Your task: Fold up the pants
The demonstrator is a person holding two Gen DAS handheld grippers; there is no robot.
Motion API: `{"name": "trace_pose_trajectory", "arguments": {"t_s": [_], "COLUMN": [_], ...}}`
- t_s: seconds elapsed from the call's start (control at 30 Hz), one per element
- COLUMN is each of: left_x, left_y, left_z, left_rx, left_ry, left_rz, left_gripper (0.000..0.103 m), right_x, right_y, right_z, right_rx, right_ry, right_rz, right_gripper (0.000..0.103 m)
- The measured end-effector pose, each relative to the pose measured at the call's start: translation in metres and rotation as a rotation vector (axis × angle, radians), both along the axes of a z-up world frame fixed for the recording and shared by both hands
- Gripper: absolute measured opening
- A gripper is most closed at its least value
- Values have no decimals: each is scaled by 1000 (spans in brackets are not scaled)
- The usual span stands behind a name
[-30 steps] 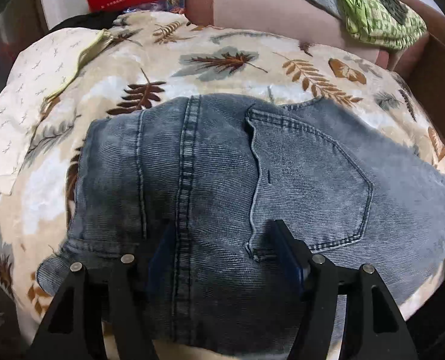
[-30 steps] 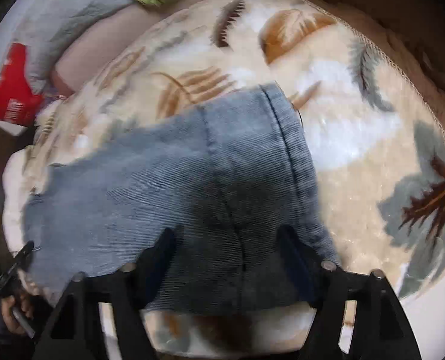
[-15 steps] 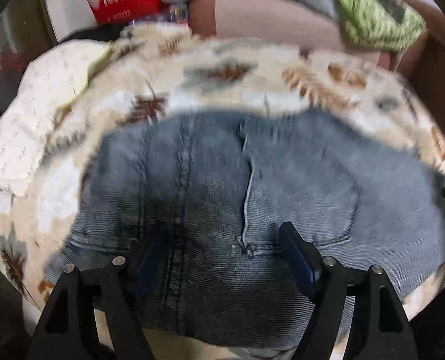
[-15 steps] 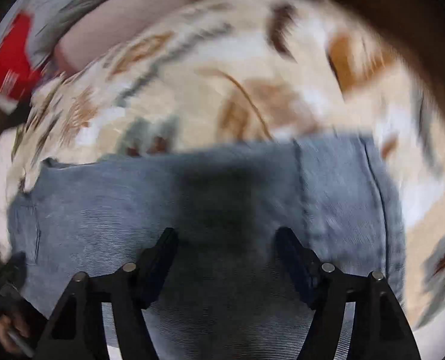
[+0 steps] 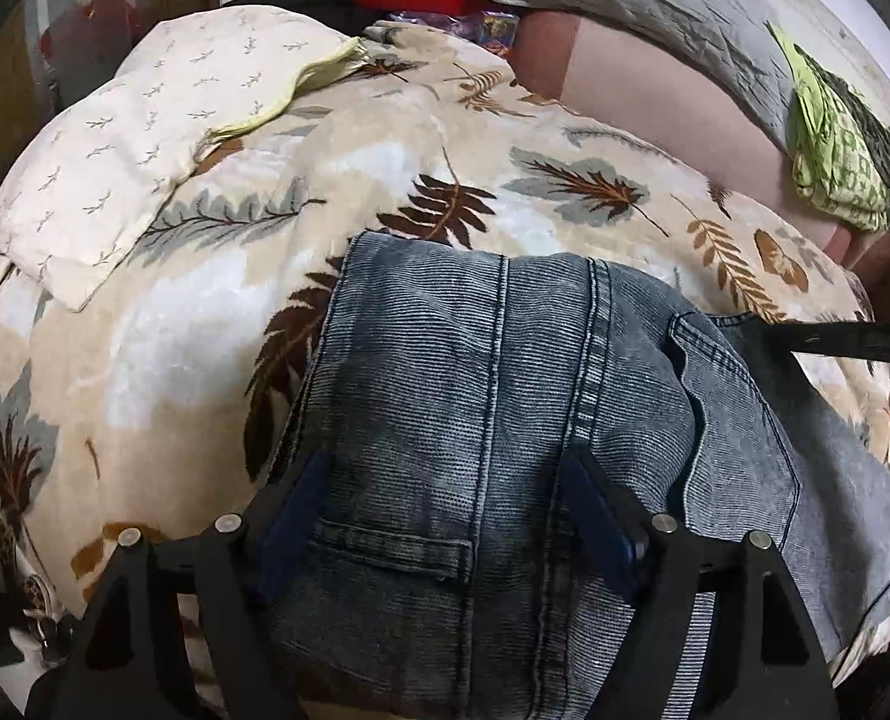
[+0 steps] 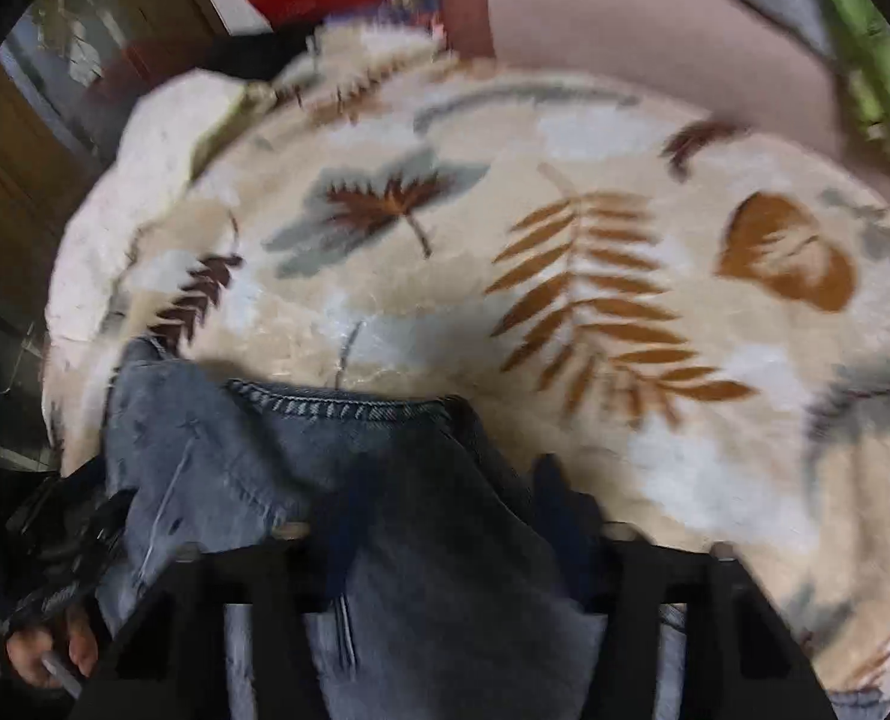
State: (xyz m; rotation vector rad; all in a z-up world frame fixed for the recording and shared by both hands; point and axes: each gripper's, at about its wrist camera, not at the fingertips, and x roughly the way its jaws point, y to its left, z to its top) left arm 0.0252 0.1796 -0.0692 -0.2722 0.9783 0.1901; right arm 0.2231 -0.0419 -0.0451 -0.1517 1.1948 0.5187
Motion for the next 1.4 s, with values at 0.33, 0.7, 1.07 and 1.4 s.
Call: {"name": "trace_pose_trajectory", "arguments": {"t_s": [0.33,0.7,1.07,1.4], "left_x": [-1,0,0,0], "left_y": [1,0,0,-1], "left_z": [0,-1,-1,-1], "left_rx": [-2,4,7,0], "left_ry": [-8,-5,-10,-8], "left_rz": [-7,-5,-11,-3], "left_gripper": [84,86,87,90], "right_x": [4,-26,-23,-86], "right_y": [26,-6,-4,-49], "right_z": [-7,28,-19,5], "right_rx": [-143,-29,-89,-20], "right_ry": [-122,-187,-60,-72], "right_rz": [16,-74,-129,-197], "right_gripper": [2,9,25,75]}}
